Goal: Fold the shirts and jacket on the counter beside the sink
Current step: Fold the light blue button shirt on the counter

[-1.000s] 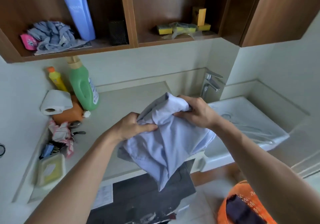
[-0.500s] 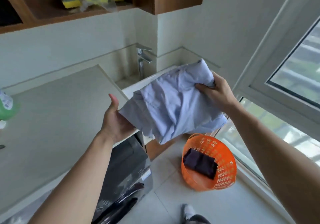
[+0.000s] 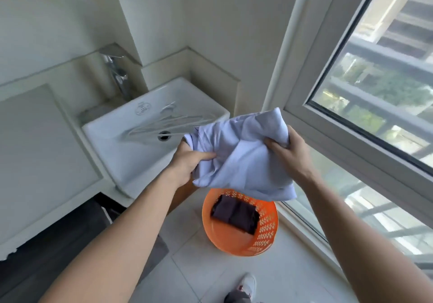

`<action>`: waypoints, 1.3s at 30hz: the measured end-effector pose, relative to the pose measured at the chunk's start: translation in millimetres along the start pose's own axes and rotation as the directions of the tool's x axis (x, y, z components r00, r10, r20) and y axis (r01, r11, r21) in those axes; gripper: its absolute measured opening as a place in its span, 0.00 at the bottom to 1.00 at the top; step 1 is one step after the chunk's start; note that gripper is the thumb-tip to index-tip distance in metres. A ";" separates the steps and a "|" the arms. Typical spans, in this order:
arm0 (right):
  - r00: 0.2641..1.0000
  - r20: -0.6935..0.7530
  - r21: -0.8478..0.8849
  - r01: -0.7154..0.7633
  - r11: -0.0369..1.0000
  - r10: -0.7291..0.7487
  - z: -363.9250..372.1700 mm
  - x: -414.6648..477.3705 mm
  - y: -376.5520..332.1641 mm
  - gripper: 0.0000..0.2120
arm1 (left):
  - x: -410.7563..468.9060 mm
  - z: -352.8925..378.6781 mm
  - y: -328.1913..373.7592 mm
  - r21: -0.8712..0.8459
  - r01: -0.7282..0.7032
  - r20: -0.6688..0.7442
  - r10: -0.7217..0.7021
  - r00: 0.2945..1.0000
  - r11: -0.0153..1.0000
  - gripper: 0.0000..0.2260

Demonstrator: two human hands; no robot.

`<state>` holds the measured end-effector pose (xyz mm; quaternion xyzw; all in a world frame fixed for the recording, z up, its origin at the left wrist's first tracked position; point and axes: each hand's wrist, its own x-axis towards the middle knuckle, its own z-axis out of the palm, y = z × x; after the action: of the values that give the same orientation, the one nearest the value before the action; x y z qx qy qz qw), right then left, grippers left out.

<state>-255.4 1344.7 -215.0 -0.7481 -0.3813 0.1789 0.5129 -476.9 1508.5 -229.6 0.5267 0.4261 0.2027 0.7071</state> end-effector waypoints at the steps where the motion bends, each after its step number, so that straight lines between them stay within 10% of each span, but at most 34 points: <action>1: 0.999 0.004 0.041 -0.040 0.998 0.040 -2.6 0.9 8.2 0.09 | 5.8 5.5 -3.5 0.006 0.000 -0.011 0.000 1.000 1.000 0.26; 8: 0.903 0.209 0.385 -0.429 0.817 0.376 -4.6 -7.6 93.2 0.22 | 58.2 37.7 -46.2 0.113 0.032 -0.012 -0.031 0.999 0.993 0.24; 15: 0.857 0.069 0.370 -0.497 0.785 0.511 66.0 -31.7 265.8 0.14 | 156.8 42.7 -197.8 0.260 0.092 0.046 -0.107 0.993 0.961 0.25; 24: 0.758 -0.040 0.125 -0.643 0.756 0.651 211.9 -46.7 595.7 0.07 | 291.9 53.5 -518.9 0.393 0.202 -0.153 -0.152 0.976 0.897 0.25; 28: 0.731 -0.047 0.051 -0.678 0.733 0.680 264.4 -54.8 708.2 0.07 | 346.1 48.7 -621.1 0.646 0.169 -0.023 -0.202 0.979 0.745 0.33; 34: 0.682 0.069 -0.294 -0.684 0.668 0.728 296.0 -47.0 784.2 0.15 | 401.0 25.0 -721.5 0.608 0.265 -0.121 -0.242 0.963 0.748 0.21; 39: 0.675 -0.170 -0.378 -0.717 0.585 0.718 320.4 -31.2 793.5 0.17 | 428.0 19.4 -747.2 0.681 0.160 -0.067 -0.157 0.985 0.714 0.14</action>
<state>-179.5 1377.9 -1067.2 -0.9283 -0.0762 0.2855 0.2258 -344.8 1540.9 -1080.1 0.7109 0.5156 -0.0287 0.4774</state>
